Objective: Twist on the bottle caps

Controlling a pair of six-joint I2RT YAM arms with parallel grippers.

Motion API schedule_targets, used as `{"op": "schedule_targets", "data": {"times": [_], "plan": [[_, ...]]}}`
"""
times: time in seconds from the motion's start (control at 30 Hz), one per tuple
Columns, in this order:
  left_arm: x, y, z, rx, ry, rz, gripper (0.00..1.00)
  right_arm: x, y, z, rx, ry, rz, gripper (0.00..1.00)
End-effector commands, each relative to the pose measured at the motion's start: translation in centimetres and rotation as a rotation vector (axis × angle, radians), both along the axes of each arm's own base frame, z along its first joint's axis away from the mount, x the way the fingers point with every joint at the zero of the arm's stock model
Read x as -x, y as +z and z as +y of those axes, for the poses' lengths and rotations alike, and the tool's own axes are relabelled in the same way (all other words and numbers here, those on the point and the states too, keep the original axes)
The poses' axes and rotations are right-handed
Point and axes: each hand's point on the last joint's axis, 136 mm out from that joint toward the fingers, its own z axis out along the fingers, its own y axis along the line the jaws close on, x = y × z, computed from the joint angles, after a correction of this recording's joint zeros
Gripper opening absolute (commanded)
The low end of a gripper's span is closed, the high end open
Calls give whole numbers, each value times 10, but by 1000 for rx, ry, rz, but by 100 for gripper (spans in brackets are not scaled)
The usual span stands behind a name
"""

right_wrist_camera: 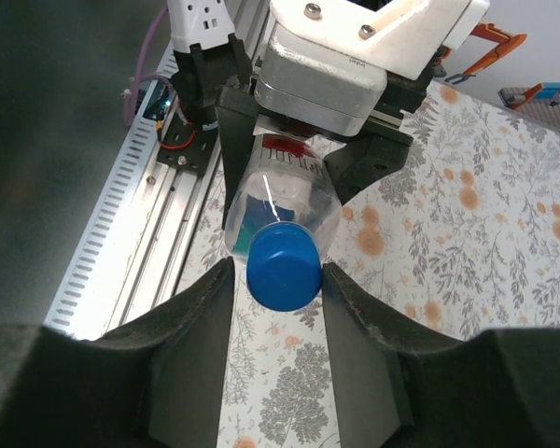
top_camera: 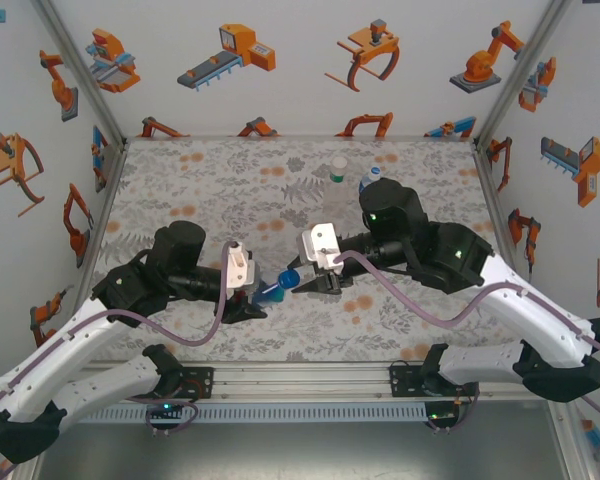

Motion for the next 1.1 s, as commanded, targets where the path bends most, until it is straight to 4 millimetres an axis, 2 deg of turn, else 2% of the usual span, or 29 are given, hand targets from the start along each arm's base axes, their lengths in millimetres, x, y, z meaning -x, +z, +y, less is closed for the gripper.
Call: {"op": "schedule_targets", "data": {"times": [0.0,0.13,0.3,0.37,0.53,0.67,0.7,0.73,0.87,1.0,1.07], "plan": [[8,14,1,32,-32,-12,2,5,1,3,-18,34,-7,37],[8,13,2,30,-31,-10,2,-1,-1,5,-12,-8,27,28],[6,12,1,25,-22,-13,2,-26,-3,9,6,-241,268,9],[1,9,1,15,-2,-19,2,-41,-5,9,-2,-391,446,1],[-12,6,-1,0,51,-51,2,-83,-30,-10,-54,-855,979,0],[-20,7,-1,-7,80,-86,2,-94,-58,-31,-115,-1136,1407,0],[-22,7,-2,-8,87,-92,2,-96,-64,-35,-143,-1184,1504,0],[-23,7,-2,-8,89,-95,2,-97,-64,-31,-180,-1164,1567,0],[-24,7,-4,-5,86,-97,2,-95,-58,-15,-176,-1091,1603,0],[-24,6,-4,-7,85,-93,2,-93,-43,-11,-146,-1038,1474,0],[-24,6,-3,-7,86,-95,3,-93,-32,-14,-154,-1009,1380,11]]}}
